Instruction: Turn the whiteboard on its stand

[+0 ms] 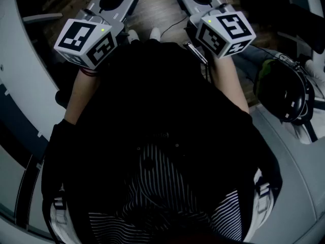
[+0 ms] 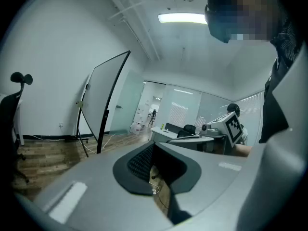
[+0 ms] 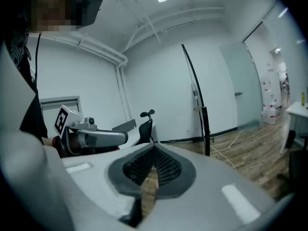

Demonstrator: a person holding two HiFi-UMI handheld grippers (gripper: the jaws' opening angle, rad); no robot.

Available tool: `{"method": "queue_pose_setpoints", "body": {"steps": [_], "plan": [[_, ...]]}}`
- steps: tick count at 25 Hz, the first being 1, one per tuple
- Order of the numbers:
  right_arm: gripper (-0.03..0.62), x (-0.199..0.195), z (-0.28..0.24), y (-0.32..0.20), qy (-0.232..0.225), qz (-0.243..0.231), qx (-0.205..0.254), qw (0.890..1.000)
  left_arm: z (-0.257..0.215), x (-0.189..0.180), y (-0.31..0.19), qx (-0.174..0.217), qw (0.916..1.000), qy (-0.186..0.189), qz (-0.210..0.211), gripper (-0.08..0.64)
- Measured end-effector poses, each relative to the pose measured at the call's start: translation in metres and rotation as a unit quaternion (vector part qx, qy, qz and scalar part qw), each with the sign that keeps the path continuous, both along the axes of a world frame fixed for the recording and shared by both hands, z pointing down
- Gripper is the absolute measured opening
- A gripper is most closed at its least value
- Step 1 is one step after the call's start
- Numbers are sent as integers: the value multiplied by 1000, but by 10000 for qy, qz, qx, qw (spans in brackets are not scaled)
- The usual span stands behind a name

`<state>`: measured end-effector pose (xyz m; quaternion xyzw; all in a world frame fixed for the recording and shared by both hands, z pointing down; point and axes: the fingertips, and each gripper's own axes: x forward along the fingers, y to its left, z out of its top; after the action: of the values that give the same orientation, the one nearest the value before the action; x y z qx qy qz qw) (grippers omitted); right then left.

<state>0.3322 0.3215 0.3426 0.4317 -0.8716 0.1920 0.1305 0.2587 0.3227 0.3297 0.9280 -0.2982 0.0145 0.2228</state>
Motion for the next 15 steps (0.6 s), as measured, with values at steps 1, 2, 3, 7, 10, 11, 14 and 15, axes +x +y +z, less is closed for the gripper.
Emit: {"method": "queue_pose_setpoints", "body": {"steps": [1,2,3,7,10,11,14,15], "plan": [[0,-3,1,2,-5,4,-6,10000,1,-3,2,-10,10000,-10,-1,-2],[0,-5,1,3,-9,10,-6,10000,2,-5,4,-11,10000,-18,2,-2],[0,-6,0,4,-12,18,6,10000,2,-5,5,0,10000,-23,14,-2],[0,-1,-7,2,-82,-28,70,9999,-3,0,7,145,9998,-65,148,-2],[0,2,-16,12,-421,-245,-57,9988,-3,7,12,190,9994,-57,282,-2],[0,4,-19,14,-503,-268,-70,9983,-3,8,12,216,9992,-54,323,-2],[0,13,-20,22,-444,-202,-73,9988,-7,11,15,272,9985,-112,453,-2],[0,15,-18,26,-396,-183,-105,9990,-8,13,17,286,9982,-118,506,-2]]}}
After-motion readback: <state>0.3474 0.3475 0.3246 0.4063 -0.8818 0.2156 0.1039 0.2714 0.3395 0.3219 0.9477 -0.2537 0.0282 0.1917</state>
